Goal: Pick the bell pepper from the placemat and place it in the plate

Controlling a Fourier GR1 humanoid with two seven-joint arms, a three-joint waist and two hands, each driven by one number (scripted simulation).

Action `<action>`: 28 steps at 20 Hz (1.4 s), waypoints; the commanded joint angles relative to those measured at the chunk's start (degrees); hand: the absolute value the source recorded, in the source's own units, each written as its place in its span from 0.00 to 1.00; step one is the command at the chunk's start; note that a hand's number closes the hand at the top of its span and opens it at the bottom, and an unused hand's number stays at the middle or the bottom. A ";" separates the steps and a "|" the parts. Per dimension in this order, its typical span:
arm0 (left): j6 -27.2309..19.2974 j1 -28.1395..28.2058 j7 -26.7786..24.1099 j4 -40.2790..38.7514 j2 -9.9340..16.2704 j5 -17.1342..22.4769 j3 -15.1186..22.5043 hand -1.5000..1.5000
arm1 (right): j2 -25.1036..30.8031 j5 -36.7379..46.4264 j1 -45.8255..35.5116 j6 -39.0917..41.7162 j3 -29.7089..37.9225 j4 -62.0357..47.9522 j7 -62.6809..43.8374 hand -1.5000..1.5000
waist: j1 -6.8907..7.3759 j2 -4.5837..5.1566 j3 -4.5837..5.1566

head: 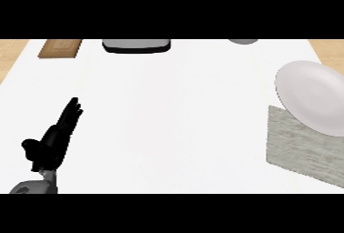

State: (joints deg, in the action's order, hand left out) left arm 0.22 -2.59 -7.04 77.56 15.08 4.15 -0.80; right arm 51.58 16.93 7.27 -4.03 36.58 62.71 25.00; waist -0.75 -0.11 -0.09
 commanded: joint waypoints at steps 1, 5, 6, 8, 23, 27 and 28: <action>1.15 5.51 1.07 6.53 0.81 0.03 0.14 0.50 | 2.47 -2.78 -0.21 4.68 3.43 -0.50 3.09 1.00 | 0.84 -0.04 0.08; 1.68 0.70 2.29 2.91 0.65 -0.31 -1.12 0.50 | 0.82 1.61 -10.39 1.25 -3.17 -4.01 -1.24 1.00 | 1.29 0.15 0.08; -0.19 -2.81 1.51 -1.05 -1.78 -2.16 -0.19 0.50 | 2.14 1.47 -11.29 2.73 -2.70 -6.60 0.57 1.00 | 0.96 0.18 0.08; 2.64 -0.95 0.73 -0.10 0.24 -0.29 -2.05 0.50 | 5.30 1.19 -15.11 5.52 -3.07 -9.82 0.21 1.00 | 1.22 0.18 0.08; 1.82 -1.75 -1.51 -1.81 -2.75 -3.14 -1.11 0.50 | -8.44 11.39 -37.57 -0.68 -19.14 -20.94 -6.14 1.00 | 1.82 0.35 0.06; 0.99 -3.78 3.95 1.75 -2.84 -3.34 -0.70 0.50 | -10.73 15.60 -45.83 -3.85 -21.91 -26.50 -10.16 1.00 | 2.25 0.38 0.03; 2.44 -2.73 -1.77 -3.90 -2.74 -3.03 -2.52 0.50 | -10.74 14.62 -43.28 -4.09 -20.66 -27.33 -7.06 1.00 | 1.45 0.29 0.07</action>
State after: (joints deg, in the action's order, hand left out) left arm 1.98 -5.29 -7.23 75.73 12.58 1.00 -2.23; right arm 42.74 29.69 -33.22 -6.04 17.02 39.28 17.99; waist 1.15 0.26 -0.03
